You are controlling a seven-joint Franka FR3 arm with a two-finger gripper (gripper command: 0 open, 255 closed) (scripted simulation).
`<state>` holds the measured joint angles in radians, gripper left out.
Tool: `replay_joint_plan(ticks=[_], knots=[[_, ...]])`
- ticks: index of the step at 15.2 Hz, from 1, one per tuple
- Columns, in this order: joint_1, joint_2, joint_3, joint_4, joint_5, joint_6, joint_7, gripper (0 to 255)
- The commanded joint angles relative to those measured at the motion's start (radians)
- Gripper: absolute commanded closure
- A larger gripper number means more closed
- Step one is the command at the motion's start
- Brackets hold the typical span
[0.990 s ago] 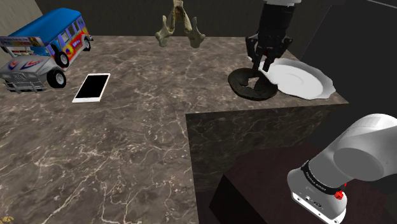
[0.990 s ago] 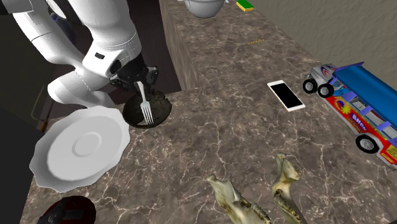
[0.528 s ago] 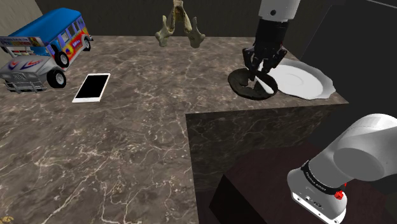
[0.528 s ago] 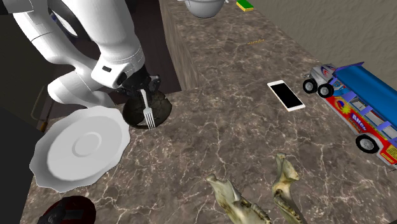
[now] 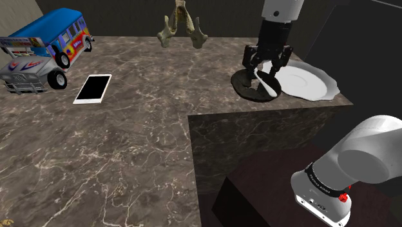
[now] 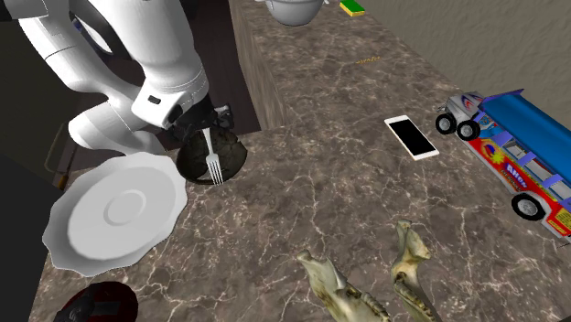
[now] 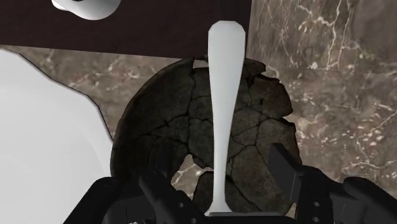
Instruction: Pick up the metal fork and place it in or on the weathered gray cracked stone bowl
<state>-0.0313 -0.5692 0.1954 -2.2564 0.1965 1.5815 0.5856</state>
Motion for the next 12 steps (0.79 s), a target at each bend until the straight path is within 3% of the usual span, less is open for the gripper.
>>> replay_joint_plan(ticks=[1, 4, 8, 12], knots=[[0.0, 0.001, 0.0, -0.001, 0.0, 0.0, 0.0, 0], [0.0, 0.001, 0.0, -0.001, 0.0, 0.001, 0.0, 0], [-0.008, 0.04, -0.014, 0.154, -0.015, -0.116, 0.007, 0], [-0.008, 0.04, -0.014, 0.154, -0.015, -0.116, 0.007, 0]])
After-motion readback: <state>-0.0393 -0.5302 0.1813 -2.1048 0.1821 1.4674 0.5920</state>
